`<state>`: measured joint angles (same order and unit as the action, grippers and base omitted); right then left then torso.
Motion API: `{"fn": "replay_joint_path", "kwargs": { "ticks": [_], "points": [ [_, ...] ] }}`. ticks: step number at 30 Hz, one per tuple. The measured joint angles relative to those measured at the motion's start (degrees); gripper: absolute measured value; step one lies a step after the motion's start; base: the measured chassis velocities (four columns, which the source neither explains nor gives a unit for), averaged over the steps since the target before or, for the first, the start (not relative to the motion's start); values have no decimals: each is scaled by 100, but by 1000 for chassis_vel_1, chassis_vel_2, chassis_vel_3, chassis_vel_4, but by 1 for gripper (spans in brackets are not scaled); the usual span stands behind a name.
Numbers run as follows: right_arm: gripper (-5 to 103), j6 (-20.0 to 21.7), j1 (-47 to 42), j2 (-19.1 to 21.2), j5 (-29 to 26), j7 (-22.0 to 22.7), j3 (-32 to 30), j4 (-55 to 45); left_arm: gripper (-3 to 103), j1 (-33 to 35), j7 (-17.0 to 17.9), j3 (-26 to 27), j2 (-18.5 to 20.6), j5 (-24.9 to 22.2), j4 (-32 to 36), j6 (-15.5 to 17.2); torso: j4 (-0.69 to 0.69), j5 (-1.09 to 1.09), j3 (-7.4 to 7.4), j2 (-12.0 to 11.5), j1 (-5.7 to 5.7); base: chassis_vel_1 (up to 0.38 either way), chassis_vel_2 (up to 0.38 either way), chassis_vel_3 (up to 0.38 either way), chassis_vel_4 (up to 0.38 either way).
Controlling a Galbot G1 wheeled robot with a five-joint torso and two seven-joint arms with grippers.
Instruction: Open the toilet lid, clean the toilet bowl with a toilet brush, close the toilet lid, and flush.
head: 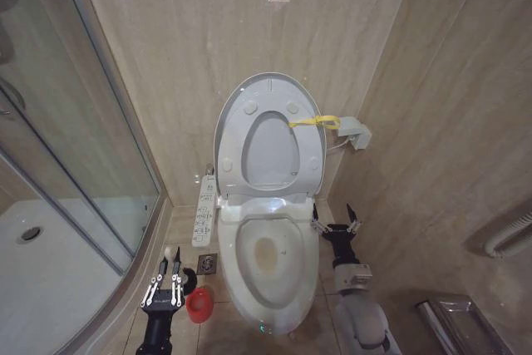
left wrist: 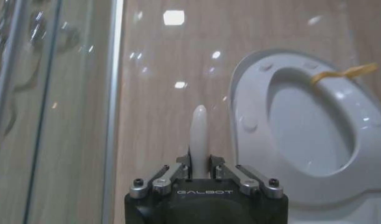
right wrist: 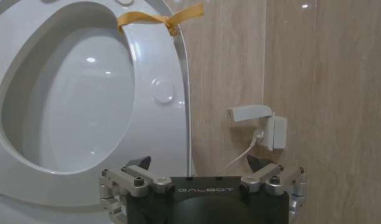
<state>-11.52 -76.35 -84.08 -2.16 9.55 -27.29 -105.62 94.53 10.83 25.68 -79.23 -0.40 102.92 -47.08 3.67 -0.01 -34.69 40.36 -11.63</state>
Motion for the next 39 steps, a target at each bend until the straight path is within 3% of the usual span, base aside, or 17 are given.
{"fn": "replay_joint_path", "kwargs": {
  "ticks": [4, 14, 22, 24, 39],
  "points": [
    [100, 0, 0, 0, 0, 0, 0, 0, 19, -271, -54, -63, 54, -406, -491, -5, 0, 0, 0, 0, 0, 0, 0, 0, 0],
    [100, 0, 0, 0, 0, 0, 0, 0, 19, -1203, -99, -129, 120, -792, -1803, -5, 0, 0, 0, 0, 0, 0, 0, 0, 0],
    [100, 0, 0, 0, 0, 0, 0, 0, 19, -1609, -103, -265, 78, -808, -2512, -5, 0, 0, 0, 0, 0, 0, 0, 0, 0],
    [100, 0, 0, 0, 0, 0, 0, 0, 19, -1868, -127, -422, 38, -846, -2970, -5, 0, 1, 0, 0, 0, 0, 0, 0, 0],
    [100, 0, 0, 0, 0, 0, 0, 0, 19, -2412, -324, -615, 67, -971, -3938, -3, 1, 1, 0, 0, 0, 0, 0, 0, 0]
  ]
}}
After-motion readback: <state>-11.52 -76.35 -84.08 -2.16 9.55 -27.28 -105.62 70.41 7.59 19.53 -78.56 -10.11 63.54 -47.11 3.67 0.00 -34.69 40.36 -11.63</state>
